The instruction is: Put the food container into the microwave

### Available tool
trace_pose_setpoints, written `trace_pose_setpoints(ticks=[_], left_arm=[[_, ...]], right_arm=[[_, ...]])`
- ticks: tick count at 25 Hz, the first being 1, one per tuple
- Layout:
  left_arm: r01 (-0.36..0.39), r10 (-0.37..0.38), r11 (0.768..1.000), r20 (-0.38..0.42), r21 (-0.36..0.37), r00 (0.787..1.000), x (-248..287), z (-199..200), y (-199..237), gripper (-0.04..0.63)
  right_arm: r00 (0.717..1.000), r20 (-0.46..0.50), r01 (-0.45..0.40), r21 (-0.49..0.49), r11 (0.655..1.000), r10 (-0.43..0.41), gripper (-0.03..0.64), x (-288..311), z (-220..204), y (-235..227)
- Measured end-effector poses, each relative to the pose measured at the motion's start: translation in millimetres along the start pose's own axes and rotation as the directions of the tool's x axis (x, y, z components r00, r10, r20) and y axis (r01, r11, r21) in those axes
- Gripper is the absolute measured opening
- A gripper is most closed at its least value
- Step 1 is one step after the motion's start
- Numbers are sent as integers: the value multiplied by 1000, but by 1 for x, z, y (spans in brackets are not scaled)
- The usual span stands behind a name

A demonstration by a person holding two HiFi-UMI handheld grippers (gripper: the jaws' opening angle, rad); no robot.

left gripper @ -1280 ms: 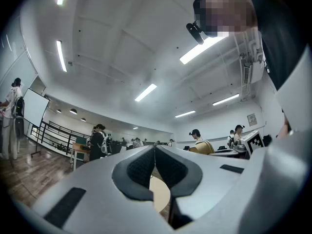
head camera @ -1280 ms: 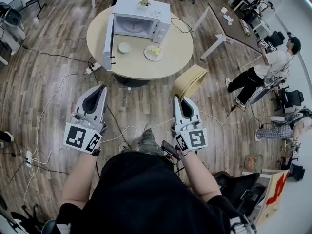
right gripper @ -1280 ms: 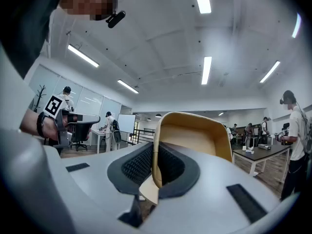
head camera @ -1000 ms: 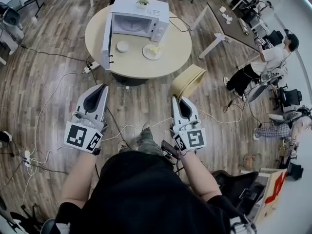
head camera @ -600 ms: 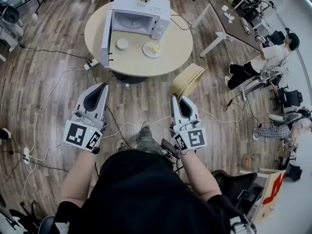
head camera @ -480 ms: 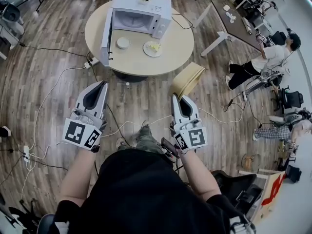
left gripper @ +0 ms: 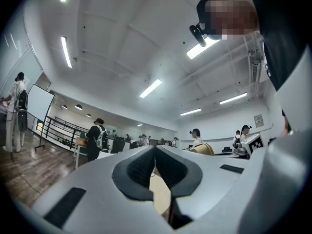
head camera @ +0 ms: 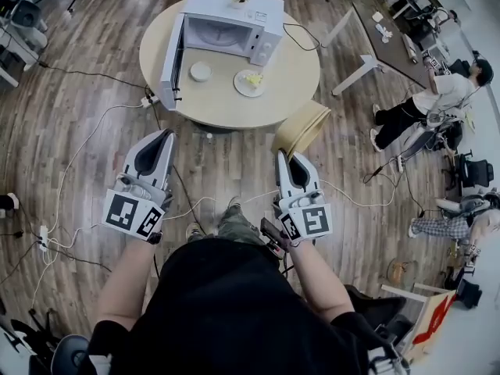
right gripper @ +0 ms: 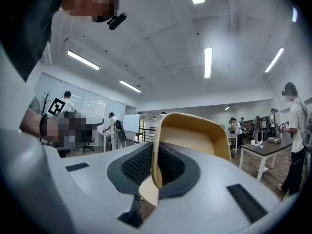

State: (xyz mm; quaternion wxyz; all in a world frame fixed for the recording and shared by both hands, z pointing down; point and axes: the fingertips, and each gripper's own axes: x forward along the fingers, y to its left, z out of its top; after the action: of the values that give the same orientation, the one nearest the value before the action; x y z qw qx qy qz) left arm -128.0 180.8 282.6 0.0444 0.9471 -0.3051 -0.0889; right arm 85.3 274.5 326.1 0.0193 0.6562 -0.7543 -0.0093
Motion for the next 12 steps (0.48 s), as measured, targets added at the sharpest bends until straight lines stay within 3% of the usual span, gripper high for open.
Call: trace_pose_setpoints(ticks=[12], left_arm=[[-53, 50, 996, 31, 73, 998, 86, 1, -6, 23]], right_arm=[[991, 28, -135, 14, 991, 134, 41, 61, -6, -61]])
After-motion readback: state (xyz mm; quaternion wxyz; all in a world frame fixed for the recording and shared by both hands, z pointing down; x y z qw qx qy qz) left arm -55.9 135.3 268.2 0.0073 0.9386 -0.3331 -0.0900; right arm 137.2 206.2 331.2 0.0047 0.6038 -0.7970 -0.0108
